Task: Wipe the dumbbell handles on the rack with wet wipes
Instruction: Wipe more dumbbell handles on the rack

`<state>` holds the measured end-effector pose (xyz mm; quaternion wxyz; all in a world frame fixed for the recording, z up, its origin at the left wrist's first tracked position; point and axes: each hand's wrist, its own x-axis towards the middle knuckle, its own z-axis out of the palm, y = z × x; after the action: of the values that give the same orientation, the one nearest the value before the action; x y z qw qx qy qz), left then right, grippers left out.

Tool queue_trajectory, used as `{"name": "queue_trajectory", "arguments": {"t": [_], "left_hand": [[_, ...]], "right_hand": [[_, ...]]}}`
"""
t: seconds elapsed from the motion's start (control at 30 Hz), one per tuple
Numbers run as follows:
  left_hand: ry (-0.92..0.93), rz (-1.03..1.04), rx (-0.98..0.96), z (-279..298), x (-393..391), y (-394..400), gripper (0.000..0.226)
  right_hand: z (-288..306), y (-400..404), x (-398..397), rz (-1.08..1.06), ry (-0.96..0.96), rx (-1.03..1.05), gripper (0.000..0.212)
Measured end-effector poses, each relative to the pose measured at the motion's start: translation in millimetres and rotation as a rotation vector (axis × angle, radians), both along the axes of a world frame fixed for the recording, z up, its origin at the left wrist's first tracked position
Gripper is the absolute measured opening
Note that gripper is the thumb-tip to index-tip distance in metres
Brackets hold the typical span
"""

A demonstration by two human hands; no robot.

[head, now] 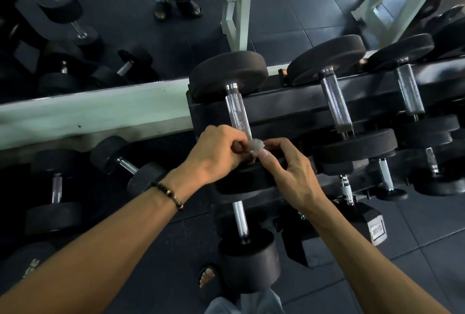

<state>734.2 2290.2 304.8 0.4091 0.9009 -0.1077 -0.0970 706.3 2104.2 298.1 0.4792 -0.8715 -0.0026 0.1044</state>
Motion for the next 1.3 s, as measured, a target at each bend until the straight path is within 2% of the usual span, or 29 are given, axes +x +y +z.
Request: {"name": "queue_trajectory", "arguments": {"t": [0.17,0.2,0.33,0.4,0.43,0.53,0.57,0.63,0.7,0.73,0.77,0.87,0.93,0.97,1.03,1.1,1.17,1.23,1.3], "left_hand": [[-0.195,0.221,-0.040,11,33,-5,0.007],[-0.198,0.203,-0.017,8,34,-4,0.008],[-0.064,-0.083,0.098,-3,1,1,0.013],[-0.108,-0.092,0.108,-1,3,5,0.008],[-0.169,-0.040,0.116,3,13,6,0.002],[-0.358,0.279,0.070,14,49,8,0.016],[-0.394,0.326,0.040,14,52,7,0.021],[-0.399,0.234,0.073,9,37,-1,0.038],[-0.335,0.003,0.134,5,11,-9,0.044],[-0.309,-0.048,0.142,3,7,-7,0.041],[-0.331,-0.013,0.137,4,13,-5,0.037],[-0.515,0.328,0.185,9,50,-3,0.026],[-0.537,0.413,0.250,9,53,-8,0.024],[-0.534,0.353,0.254,6,45,-10,0.028],[-0.485,0.101,0.225,4,25,-6,0.041],[-0.474,-0.036,0.246,5,20,5,0.026],[-0.625,0.058,0.303,8,35,11,0.006],[-0.735,0.170,0.387,12,51,8,0.009],[-0.760,0.227,0.445,16,53,0,0.020]], "right_hand": [[0,0,0,-0.006,0.009,0.006,0.052],[-1,0,0,-0.003,0.009,0.006,0.052],[1,1,-1,-0.016,-0.007,0.017,0.049],[1,1,-1,-0.015,-0.005,0.018,0.050],[0,1,-1,-0.008,-0.005,0.012,0.052],[-1,0,-1,-0.020,-0.005,0.013,0.053],[-2,0,-1,-0.023,-0.009,0.015,0.052],[-3,0,-1,-0.020,-0.018,0.017,0.049],[-2,0,-1,-0.013,-0.029,0.020,0.039],[-2,0,-1,-0.010,-0.030,0.015,0.037],[-1,0,0,-0.010,-0.026,0.008,0.038],[-2,-1,0,-0.015,-0.009,0.001,0.045],[-3,-1,0,-0.020,0.000,0.012,0.045],[-4,-1,0,-0.018,0.002,0.012,0.045],[-4,-1,0,-0.011,0.001,0.002,0.048],[-4,0,-1,-0.007,-0.012,-0.011,0.052],[-3,0,0,-0.016,-0.026,-0.016,0.055],[-2,1,0,-0.019,-0.031,-0.019,0.057],[-2,1,0,-0.021,-0.031,-0.016,0.056]]}}
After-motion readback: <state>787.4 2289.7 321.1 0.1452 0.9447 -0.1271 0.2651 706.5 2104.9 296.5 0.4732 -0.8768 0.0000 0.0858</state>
